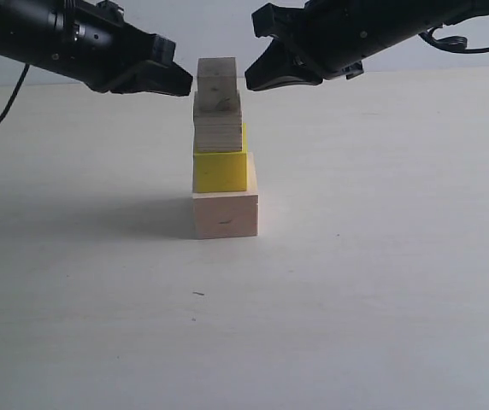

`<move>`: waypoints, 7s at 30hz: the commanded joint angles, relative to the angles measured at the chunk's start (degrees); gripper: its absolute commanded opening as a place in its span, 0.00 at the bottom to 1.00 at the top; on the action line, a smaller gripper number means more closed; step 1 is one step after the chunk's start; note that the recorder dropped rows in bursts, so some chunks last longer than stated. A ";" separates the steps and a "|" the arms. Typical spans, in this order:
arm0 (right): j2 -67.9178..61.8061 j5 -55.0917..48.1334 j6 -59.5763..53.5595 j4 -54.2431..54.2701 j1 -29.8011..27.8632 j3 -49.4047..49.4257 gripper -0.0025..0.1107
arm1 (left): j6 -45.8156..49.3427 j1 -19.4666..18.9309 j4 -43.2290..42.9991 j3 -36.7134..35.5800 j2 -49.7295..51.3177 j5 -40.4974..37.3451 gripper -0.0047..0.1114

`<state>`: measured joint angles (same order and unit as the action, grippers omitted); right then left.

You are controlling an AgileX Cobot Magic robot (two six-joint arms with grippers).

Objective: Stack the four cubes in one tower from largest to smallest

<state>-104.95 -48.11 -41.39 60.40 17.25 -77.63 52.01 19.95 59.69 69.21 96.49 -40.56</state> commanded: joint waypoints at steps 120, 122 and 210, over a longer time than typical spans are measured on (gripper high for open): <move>74.17 41.91 -17.03 -11.00 0.10 43.48 0.02 | 12.66 -2.63 -1.06 -36.55 -62.60 42.90 0.04; 74.17 41.91 -17.03 -11.00 0.10 43.48 0.02 | 12.80 -2.48 -1.21 -36.55 -63.25 40.56 0.04; 74.22 41.77 -17.03 -11.00 0.10 43.48 0.02 | -54.32 -28.74 -59.20 -69.21 -95.15 22.25 0.04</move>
<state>-30.84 -6.19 -58.36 49.47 17.25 -34.50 -1.64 -9.12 0.81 0.18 2.23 -19.25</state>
